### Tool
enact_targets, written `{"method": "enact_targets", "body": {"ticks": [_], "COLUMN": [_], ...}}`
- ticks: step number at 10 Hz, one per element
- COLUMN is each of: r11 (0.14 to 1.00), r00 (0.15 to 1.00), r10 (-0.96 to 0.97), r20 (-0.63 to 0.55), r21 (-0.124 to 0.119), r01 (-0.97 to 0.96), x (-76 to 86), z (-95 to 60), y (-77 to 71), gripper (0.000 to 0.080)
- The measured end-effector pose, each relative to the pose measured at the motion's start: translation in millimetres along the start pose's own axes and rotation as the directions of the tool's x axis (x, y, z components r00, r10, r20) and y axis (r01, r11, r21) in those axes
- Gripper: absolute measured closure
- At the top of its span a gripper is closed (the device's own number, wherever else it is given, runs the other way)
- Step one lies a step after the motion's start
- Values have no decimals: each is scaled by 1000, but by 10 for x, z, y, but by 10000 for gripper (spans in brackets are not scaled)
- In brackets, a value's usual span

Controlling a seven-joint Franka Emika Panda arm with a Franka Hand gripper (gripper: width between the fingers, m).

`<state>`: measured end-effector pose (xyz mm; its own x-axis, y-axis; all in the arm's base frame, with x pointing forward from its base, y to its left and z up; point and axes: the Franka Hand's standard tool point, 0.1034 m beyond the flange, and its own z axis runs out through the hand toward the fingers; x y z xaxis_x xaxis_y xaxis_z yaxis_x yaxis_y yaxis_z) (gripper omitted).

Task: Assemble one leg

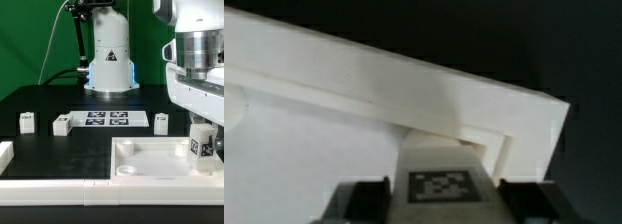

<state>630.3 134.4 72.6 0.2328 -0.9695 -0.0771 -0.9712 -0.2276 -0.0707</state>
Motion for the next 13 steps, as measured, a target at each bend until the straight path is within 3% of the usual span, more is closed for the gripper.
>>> {"method": "enact_targets", "body": {"ticks": [3,4,5,9,11,13], "r11": [999,1000,998,921,832,683], "r00": [999,1000,998,921,832,683], "r10": [46,20,-58,-390,-554,-730], "r20": [12,11,10,15,16,17], "r21": [5,5,6,-7,-5,-1], "r01": [-46,-20,58,390,554,730], "x": [-3,-1,17,-15,15,39], "z": [2,2,0,-3,-2,1], "y": [-2,-2,-2,12,14,18], "gripper": [508,329,212,152,150,150]}}
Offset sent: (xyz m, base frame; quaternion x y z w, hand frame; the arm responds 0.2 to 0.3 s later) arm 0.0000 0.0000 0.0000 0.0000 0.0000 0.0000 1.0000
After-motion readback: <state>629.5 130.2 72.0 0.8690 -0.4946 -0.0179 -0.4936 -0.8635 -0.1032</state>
